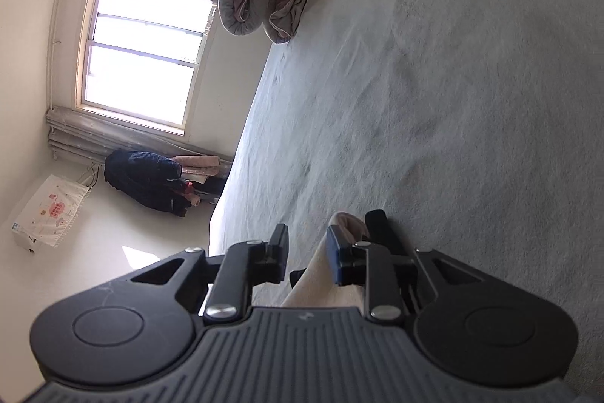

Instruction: Fold clothes

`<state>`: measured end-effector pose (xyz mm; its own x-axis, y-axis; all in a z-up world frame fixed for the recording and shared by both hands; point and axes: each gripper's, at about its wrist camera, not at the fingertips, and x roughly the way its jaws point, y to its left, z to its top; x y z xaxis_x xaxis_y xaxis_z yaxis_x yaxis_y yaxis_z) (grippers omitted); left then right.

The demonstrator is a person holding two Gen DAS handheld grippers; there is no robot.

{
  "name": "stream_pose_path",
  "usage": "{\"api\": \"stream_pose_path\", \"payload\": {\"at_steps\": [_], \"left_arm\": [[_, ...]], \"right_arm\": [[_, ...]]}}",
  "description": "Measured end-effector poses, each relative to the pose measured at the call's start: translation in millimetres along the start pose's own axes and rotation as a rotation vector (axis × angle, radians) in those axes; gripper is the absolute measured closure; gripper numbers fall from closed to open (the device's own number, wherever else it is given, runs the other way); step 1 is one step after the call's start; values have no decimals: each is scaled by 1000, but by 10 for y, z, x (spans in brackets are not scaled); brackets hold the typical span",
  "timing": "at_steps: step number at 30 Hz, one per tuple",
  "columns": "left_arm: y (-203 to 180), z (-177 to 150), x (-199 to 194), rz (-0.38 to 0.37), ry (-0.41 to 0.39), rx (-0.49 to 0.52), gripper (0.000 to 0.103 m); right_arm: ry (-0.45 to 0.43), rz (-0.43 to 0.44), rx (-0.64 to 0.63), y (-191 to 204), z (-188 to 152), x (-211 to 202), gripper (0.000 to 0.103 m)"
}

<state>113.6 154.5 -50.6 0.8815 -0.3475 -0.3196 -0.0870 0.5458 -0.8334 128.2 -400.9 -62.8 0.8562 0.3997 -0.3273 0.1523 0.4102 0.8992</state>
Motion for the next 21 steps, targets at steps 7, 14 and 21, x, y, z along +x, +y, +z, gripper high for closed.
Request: {"api": "stream_pose_path", "payload": {"at_steps": [7,14,21], "left_arm": [[-388,-44,38,62,-13,356,40],[-594,-568,352,48,126,618,39],[-407,-694,350,220,81,804,39]], "right_arm": [[-59,-123,-463,471,-416,65,53],[-13,-195,-884,695,-1072,357,53],[48,-285,-976,306,-1043,514,62]]}}
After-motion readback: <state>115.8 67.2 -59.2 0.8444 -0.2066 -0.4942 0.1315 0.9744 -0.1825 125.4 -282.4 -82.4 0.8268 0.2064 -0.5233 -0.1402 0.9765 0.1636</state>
